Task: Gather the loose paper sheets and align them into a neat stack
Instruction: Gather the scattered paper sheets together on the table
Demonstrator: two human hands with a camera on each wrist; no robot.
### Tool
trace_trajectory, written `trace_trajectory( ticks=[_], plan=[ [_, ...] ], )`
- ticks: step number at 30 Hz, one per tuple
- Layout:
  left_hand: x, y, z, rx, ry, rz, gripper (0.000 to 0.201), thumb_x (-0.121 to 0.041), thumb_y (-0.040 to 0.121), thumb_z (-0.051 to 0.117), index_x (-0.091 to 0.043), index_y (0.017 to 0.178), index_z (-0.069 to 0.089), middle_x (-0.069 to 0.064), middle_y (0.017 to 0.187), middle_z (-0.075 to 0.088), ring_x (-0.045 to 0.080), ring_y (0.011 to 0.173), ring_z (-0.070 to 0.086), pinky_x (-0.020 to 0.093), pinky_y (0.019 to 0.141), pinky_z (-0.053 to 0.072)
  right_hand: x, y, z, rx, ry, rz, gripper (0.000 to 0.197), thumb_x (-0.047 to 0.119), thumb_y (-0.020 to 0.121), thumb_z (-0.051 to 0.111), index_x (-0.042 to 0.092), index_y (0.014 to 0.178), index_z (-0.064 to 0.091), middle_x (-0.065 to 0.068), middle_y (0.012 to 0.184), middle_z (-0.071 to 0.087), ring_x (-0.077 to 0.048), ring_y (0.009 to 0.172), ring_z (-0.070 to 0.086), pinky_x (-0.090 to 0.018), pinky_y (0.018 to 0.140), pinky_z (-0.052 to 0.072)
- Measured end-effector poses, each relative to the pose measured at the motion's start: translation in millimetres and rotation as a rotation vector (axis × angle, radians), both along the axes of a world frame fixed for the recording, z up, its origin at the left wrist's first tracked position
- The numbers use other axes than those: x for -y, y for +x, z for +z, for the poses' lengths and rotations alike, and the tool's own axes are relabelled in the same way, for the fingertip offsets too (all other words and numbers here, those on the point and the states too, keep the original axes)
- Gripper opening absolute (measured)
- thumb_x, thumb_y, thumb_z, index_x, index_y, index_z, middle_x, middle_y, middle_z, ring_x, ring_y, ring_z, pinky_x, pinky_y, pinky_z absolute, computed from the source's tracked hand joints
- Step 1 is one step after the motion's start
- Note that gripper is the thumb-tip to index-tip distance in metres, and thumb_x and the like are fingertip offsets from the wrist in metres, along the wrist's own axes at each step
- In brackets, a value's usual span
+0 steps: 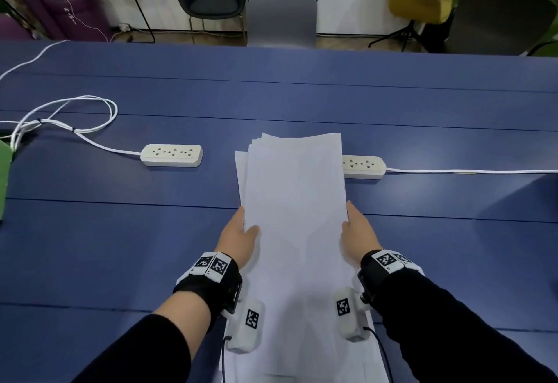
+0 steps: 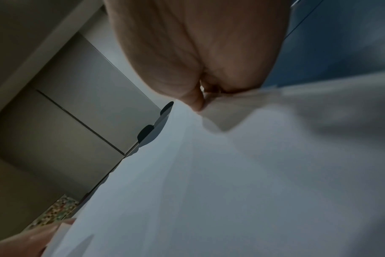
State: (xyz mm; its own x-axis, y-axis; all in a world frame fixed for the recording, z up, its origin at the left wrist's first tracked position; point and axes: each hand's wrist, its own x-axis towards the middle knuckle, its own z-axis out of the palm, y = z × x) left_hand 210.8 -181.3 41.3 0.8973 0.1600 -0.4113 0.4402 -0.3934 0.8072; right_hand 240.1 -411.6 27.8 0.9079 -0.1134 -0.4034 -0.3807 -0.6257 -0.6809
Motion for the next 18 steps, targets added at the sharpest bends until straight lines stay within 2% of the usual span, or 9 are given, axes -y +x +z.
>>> trace_trajectory(
  ticks=[1,3,6,8,10,13,14,16,18],
  plan=[
    [-2.6,2.2,-4.8,0.011,-0.002,0.041,0.051,-0.011,0.097,0.04,-0.011,0.147,0.03,0.005,0.145,0.044,0.024,0.138,0.038,0.031,0.11,0.029,1.3,2.0,0.8,0.004,-0.008,0.004,0.054,-0.003,0.097,0.031,0.008,0.149,0.023,-0.017,0.147,0.041,-0.033,0.133,0.041,-0.028,0.102,0.034],
    [-8.9,5.4,-14.4,0.052,0.005,0.153,0.043,-0.007,0.095,0.035,-0.01,0.136,0.047,0.006,0.122,0.06,0.027,0.114,0.055,0.03,0.097,0.04,2.5,5.2,2.8,0.004,-0.003,-0.001,0.054,-0.002,0.098,0.031,0.007,0.15,0.021,-0.019,0.15,0.038,-0.035,0.135,0.039,-0.032,0.105,0.033],
    [-13.3,9.9,-22.3,0.067,0.021,0.251,0.041,-0.006,0.093,0.037,-0.011,0.127,0.059,0.016,0.115,0.067,0.041,0.105,0.061,0.037,0.091,0.048,4.5,10.8,-0.6,-0.006,-0.018,0.014,0.054,0.003,0.099,0.033,0.01,0.151,0.021,-0.018,0.151,0.037,-0.034,0.137,0.038,-0.034,0.108,0.032],
    [-12.9,12.4,-23.1,0.078,0.047,0.235,0.038,-0.005,0.093,0.04,-0.01,0.124,0.061,0.012,0.103,0.069,0.034,0.087,0.062,0.031,0.077,0.048,5.9,13.6,-4.3,0.006,-0.02,0.019,0.054,0.005,0.099,0.035,0.012,0.151,0.022,-0.016,0.151,0.038,-0.033,0.137,0.039,-0.034,0.109,0.032],
    [-11.4,15.4,-21.8,0.103,0.059,0.238,0.036,-0.004,0.093,0.042,-0.01,0.122,0.062,0.006,0.103,0.068,0.024,0.088,0.061,0.027,0.078,0.044,7.9,14.5,-6.9,-0.005,0.001,0.007,0.055,0.006,0.098,0.036,0.013,0.151,0.023,-0.013,0.15,0.04,-0.032,0.135,0.041,-0.033,0.108,0.034],
    [-10.2,20.9,-19.3,0.137,0.045,0.258,0.036,-0.004,0.092,0.044,-0.01,0.122,0.061,0.008,0.114,0.068,0.025,0.102,0.062,0.031,0.09,0.047,9.8,12.5,-8.2,-0.053,0.065,0.0,0.059,0.01,0.096,0.038,0.017,0.152,0.022,0.001,0.149,0.042,-0.026,0.133,0.044,-0.029,0.105,0.034],
    [-10.1,23.2,-17.8,0.135,0.038,0.248,0.034,-0.004,0.092,0.044,-0.009,0.122,0.061,0.008,0.113,0.068,0.025,0.102,0.063,0.03,0.089,0.047,11.4,12.7,-10.2,-0.05,0.081,0.001,0.061,0.011,0.094,0.04,0.019,0.151,0.024,0.003,0.149,0.042,-0.024,0.133,0.045,-0.03,0.105,0.035],
    [-11.6,27.7,-15.3,0.133,0.04,0.231,0.028,-0.007,0.092,0.047,-0.007,0.114,0.065,0.006,0.105,0.068,0.023,0.093,0.062,0.027,0.08,0.045,13.3,12.6,-10.5,-0.038,0.1,0.017,0.063,0.009,0.087,0.044,0.021,0.147,0.031,0.003,0.144,0.05,-0.021,0.125,0.052,-0.03,0.1,0.042],
    [-15.1,33.2,-10.9,0.129,0.035,0.247,0.018,-0.014,0.091,0.052,-0.006,0.096,0.068,0.004,0.089,0.067,0.021,0.079,0.058,0.025,0.067,0.043,14.5,11.1,-8.0,-0.014,0.127,0.03,0.061,0.002,0.084,0.046,0.022,0.141,0.04,0.004,0.131,0.058,-0.019,0.114,0.057,-0.026,0.09,0.044]
  ],
)
